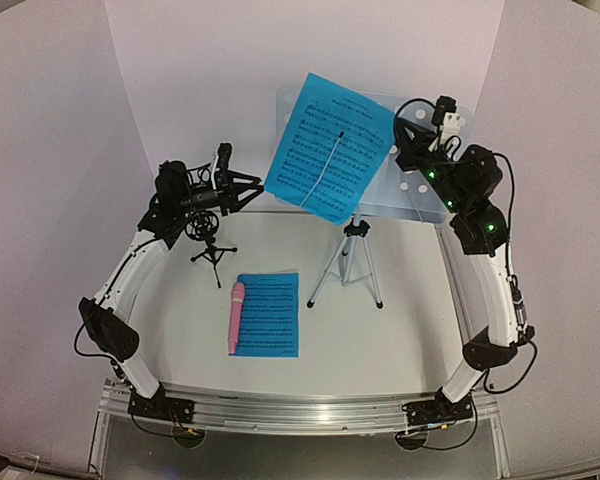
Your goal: Set up the instrument practice props
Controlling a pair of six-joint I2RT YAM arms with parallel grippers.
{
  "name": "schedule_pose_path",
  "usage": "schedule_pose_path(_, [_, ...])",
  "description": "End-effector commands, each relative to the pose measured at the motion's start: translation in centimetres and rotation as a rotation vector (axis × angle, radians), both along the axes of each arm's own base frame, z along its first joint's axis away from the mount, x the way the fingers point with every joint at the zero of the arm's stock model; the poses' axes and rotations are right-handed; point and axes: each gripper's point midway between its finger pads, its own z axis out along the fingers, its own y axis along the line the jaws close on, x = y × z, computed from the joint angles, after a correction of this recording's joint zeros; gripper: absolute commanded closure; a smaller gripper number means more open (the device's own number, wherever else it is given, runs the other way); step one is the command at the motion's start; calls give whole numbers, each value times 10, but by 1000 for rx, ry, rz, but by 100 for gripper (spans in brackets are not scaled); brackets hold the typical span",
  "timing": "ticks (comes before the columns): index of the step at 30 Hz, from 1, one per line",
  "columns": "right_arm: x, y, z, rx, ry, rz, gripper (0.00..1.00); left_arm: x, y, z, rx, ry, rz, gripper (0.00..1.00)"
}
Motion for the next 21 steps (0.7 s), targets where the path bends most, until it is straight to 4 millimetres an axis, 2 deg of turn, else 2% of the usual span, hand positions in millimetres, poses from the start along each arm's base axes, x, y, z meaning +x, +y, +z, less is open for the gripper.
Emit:
schedule_pose_path(1, [-8, 1, 25, 7, -101, 22, 100, -11, 3, 27, -44, -80, -5, 59])
schedule_pose_path(7, [-6, 24, 30, -102, -216, 89, 100, -7, -2, 26, -44, -92, -1, 60])
schedule_pose_path(13, [-13, 29, 49, -172, -379, 69, 100, -4, -7, 21, -41, -86, 2, 60])
schedule_pose_path(21, [-17, 41, 57, -254, -515, 79, 100, 1, -12, 15, -37, -78, 0, 60])
